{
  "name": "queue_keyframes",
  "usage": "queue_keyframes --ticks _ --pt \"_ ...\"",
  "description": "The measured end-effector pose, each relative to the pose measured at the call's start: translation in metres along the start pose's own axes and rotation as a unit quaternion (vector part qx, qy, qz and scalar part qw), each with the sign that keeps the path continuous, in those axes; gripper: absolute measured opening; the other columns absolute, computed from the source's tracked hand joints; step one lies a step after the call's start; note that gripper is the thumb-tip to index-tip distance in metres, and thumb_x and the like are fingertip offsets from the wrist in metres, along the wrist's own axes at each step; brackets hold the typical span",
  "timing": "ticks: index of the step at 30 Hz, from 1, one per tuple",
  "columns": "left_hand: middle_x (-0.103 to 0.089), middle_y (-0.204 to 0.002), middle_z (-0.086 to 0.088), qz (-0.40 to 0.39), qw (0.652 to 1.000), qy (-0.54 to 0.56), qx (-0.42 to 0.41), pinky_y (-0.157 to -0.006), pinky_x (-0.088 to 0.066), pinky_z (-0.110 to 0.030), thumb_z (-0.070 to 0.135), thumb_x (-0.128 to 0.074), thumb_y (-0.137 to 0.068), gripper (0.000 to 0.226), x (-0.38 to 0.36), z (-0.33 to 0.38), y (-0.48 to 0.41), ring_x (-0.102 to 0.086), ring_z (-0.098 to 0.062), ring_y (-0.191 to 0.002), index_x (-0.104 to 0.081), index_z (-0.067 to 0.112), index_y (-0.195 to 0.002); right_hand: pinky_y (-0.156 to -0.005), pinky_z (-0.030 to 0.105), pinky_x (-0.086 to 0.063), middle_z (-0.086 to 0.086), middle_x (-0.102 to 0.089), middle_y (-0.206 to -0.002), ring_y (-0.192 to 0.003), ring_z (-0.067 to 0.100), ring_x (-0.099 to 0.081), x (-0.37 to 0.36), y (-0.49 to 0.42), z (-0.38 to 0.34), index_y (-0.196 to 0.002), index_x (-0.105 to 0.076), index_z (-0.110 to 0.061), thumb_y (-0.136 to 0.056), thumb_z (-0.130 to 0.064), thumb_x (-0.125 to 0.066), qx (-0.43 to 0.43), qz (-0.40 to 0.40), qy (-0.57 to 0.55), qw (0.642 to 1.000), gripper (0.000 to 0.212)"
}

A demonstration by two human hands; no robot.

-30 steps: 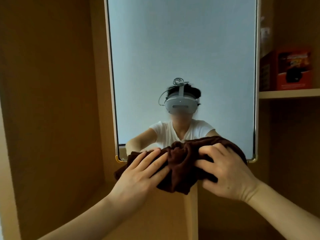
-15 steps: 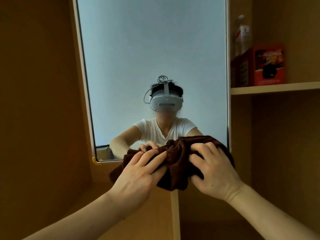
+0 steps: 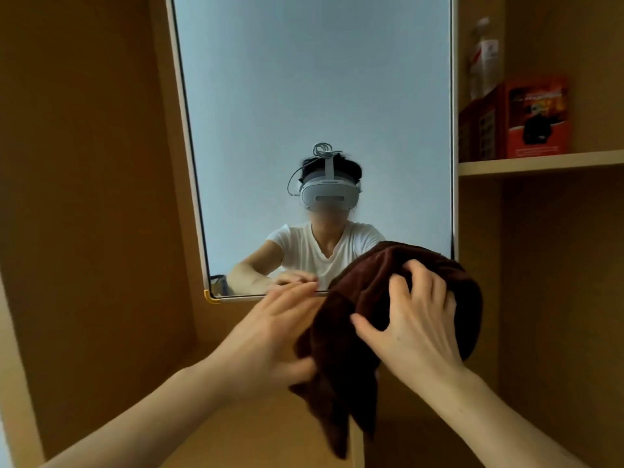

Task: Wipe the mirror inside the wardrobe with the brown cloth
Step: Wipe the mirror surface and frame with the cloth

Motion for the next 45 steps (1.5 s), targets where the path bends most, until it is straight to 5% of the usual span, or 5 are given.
queue_keyframes --ticks 6,13,25,41,45 --pt "-0.058 -0.103 0.0 0.336 0.905 0.087 0.245 -0.079 -0.042 -0.018 0.024 -0.058 -0.089 0.013 0.057 -0.056 0.035 -0.056 -0.016 -0.099 -0.063 0.016 -0.097 -0.089 0.058 -0.044 0.02 -0.053 -0.118 -0.108 0.041 -0.05 -0.01 0.002 0.011 -0.098 -0.061 -0.004 -0.057 -0.018 -0.084 0.06 0.053 0.042 0.996 0.049" --pt "-0.059 -0.125 -0.012 0.257 0.713 0.438 0.484 -0.102 -0.042 -0.038 0.055 -0.035 -0.096 0.059 0.044 -0.087 0.004 -0.055 -0.026 -0.116 -0.053 0.011 -0.13 -0.09 0.058 -0.042 0.015 -0.056 -0.113 -0.105 0.038 -0.05 -0.016 0.0 -0.013 -0.089 -0.061 -0.006 -0.056 -0.003 -0.079 0.09 0.109 0.028 0.99 0.038" --pt "-0.067 -0.093 -0.008 0.23 0.728 0.436 0.475 -0.08 -0.049 -0.037 0.057 -0.032 -0.096 0.053 0.038 -0.093 -0.002 -0.063 -0.022 -0.089 -0.063 0.014 -0.092 -0.107 0.05 -0.027 0.003 -0.054 -0.112 -0.11 0.028 -0.045 -0.051 -0.011 -0.191 -0.106 -0.064 -0.02 -0.073 -0.018 -0.074 0.28 0.018 -0.05 0.959 0.035" --pt "-0.034 -0.079 -0.017 0.223 0.772 0.46 0.378 -0.054 -0.033 -0.032 0.057 -0.04 -0.085 0.075 0.045 -0.098 0.007 -0.038 -0.015 -0.055 -0.044 -0.017 -0.089 -0.077 0.043 -0.043 0.005 -0.057 -0.096 -0.086 0.029 -0.053 0.009 -0.01 0.043 -0.082 -0.063 -0.007 -0.061 -0.004 -0.069 0.145 0.053 -0.006 0.988 0.022" --pt "-0.058 -0.097 -0.012 0.185 0.748 0.47 0.43 -0.084 -0.046 -0.036 0.074 -0.048 -0.065 0.067 0.046 -0.106 0.012 -0.058 -0.021 -0.088 -0.065 0.012 -0.086 -0.079 0.045 -0.046 0.007 -0.057 -0.102 -0.091 0.031 -0.053 -0.001 -0.01 -0.006 -0.085 -0.062 -0.008 -0.055 -0.005 -0.075 0.152 0.066 -0.028 0.986 0.032"
Point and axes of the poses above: each hand's wrist, its own y-axis away from the middle knuckle, its own x-axis out of the back of the hand, z = x × y, the point moved 3 cm from there along -y, towards the middle knuckle
